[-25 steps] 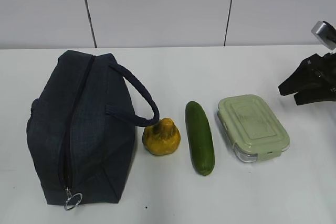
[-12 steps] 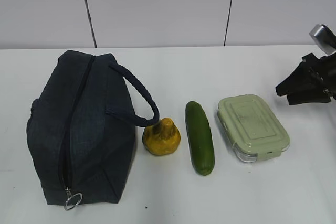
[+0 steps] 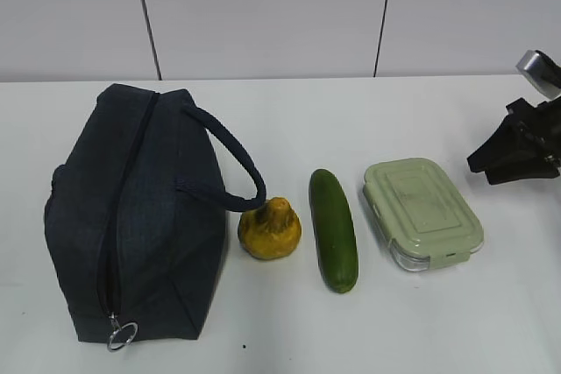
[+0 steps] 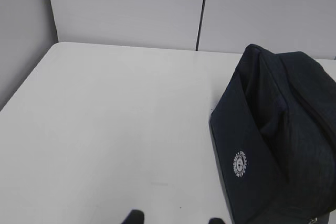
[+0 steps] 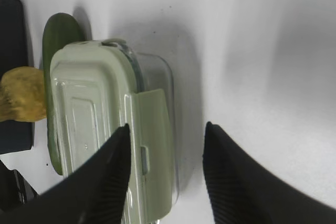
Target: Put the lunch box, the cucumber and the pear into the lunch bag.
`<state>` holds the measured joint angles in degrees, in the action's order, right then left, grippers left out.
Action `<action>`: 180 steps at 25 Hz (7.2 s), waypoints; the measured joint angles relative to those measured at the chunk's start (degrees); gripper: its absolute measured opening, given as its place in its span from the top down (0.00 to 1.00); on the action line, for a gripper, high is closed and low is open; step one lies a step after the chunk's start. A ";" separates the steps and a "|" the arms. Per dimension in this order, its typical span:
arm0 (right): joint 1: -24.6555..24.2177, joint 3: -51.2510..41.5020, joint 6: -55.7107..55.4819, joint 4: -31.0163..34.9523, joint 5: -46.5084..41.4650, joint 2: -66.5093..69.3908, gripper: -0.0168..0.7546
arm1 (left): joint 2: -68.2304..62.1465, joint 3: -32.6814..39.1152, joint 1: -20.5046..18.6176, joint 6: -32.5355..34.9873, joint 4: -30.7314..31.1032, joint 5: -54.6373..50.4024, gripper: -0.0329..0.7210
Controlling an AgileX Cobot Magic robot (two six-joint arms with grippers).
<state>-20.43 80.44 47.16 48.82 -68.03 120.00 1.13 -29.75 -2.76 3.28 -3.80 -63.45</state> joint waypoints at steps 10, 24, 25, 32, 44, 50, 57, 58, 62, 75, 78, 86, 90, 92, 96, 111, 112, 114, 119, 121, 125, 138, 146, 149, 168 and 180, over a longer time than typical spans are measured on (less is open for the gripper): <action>0.00 0.76 -4.50 -7.85 0.00 0.00 0.48 | 0.00 0.00 0.00 0.00 0.00 0.00 0.64; 2.83 -2.60 -0.99 -4.04 -0.13 -1.98 0.39 | 0.00 0.00 0.00 0.00 0.00 0.00 0.64; 2.93 -2.69 -0.93 -3.97 -0.13 -2.09 0.39 | 0.00 0.00 0.00 0.00 0.00 0.00 0.64; 5.93 -2.82 -0.71 -4.16 -0.04 -2.13 0.34 | 0.00 0.00 0.00 0.00 0.00 0.00 0.64; 7.52 -2.82 0.00 -5.12 -0.04 -1.90 0.27 | 0.00 0.00 0.00 0.00 0.00 0.00 0.64; 7.52 -2.82 1.01 -4.42 -0.04 1.01 0.27 | 0.00 0.00 0.00 0.00 0.00 0.00 0.64; 7.52 -2.82 3.06 -2.85 -0.04 1.35 0.27 | 0.00 0.00 0.00 0.00 0.00 0.00 0.64; 7.52 -2.82 3.17 -2.83 -0.04 1.34 0.27 | 0.00 0.00 0.00 0.00 0.00 0.00 0.64; 7.52 -2.82 3.29 -2.72 -0.04 1.34 0.27 | 0.00 0.00 0.00 0.00 0.00 0.00 0.64; 7.52 -2.82 3.76 0.78 -0.25 3.28 0.29 | 0.00 0.00 0.00 0.00 0.00 0.00 0.64; 7.52 -2.82 3.76 1.29 -0.51 3.28 0.35 | 0.00 0.00 0.00 0.00 0.00 0.00 0.64; 7.52 -2.82 3.86 1.82 -1.24 3.28 0.43 | 0.00 0.00 0.00 0.00 0.00 0.00 0.64; 7.52 -2.82 3.86 1.82 -1.33 3.28 0.44 | 0.00 0.00 0.00 0.00 0.00 0.00 0.64; 7.52 -2.82 3.86 1.82 -1.33 3.28 0.45 | 0.00 0.00 0.00 0.00 0.00 0.00 0.64; 7.52 -2.82 3.86 1.82 -1.33 3.28 0.46 | 0.00 0.00 0.00 0.00 0.00 0.00 0.64; 7.52 -2.82 3.96 1.82 -1.45 3.28 0.46 | 0.00 0.00 0.00 0.00 -1.22 0.00 0.64; 7.52 -2.82 3.96 1.82 -1.45 3.28 0.46 | 0.00 0.00 0.00 0.00 -2.19 0.00 0.64; 7.52 -2.82 3.96 1.82 -1.45 3.28 0.46 | 0.00 0.00 0.00 0.00 -4.17 0.00 0.64; 7.52 -2.82 3.96 1.91 -1.45 3.28 0.46 | 0.00 0.00 0.00 0.00 -6.64 0.54 0.64; 7.52 -2.82 3.96 1.91 -1.54 3.28 0.46 | -0.25 0.00 0.00 0.00 -7.34 0.96 0.64; 7.52 -2.82 3.96 1.95 -1.54 3.28 0.46 | -4.82 -0.34 0.00 0.00 -10.03 3.42 0.64; 7.52 -2.82 3.96 2.28 -1.54 3.28 0.46 | -33.37 -0.53 0.00 17.42 -33.15 17.17 0.60; 7.52 -2.82 3.96 2.41 -1.54 3.28 0.46 | -44.94 -0.53 0.00 27.96 -43.92 19.24 0.48; 7.52 -2.82 3.96 2.43 -1.54 3.28 0.46 | -47.76 -0.53 0.00 32.45 -48.00 19.40 0.47; 7.52 -2.82 3.96 2.90 -1.44 3.28 0.47 | -64.78 -0.85 0.00 43.14 -53.94 17.75 0.57; 7.52 -2.82 3.96 3.36 -1.22 3.28 0.47 | -68.89 -0.92 0.00 47.19 -58.08 16.66 0.69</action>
<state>-12.91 77.61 51.12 52.18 -69.26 123.28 -67.76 -30.67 -2.76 50.48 -61.88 -46.79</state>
